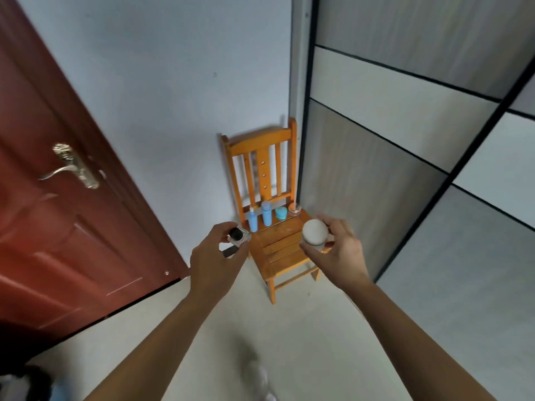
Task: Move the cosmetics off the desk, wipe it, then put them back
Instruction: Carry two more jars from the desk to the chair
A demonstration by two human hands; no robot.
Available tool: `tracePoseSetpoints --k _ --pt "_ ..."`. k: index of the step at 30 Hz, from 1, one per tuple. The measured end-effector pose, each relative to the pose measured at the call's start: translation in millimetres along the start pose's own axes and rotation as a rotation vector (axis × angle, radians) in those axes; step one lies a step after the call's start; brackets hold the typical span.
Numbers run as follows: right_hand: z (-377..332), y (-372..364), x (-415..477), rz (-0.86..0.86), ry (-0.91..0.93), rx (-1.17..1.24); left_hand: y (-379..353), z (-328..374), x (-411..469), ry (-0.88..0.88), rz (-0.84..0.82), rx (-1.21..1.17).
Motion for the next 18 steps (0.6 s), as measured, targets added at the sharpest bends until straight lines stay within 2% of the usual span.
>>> tracePoseSetpoints --k 6,12,18 --pt "72.9 -15.4 96.9 -0.027 -0.053 -0.099 -85.1 -9.6 117.6 0.047 -0.085 0.052" --pt "132.2 -52.3 216.0 -0.062 -0.090 -0.186 -149.6 -31.7 245.1 0.184 -0.113 0.060" --pt "192.4 -113.9 275.2 -0.132 -0.132 -0.176 -193.2 -80.2 311.8 0.274 -0.103 0.090"
Point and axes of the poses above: each hand's wrist, its own x-axis towards the middle knuckle, its own y-axis out of the back of the hand, z = x × y, the point moved 1 cm from there along x, towards the middle knuckle, and after that the axes turned 11 degrees about y, right-handed, at the moved point
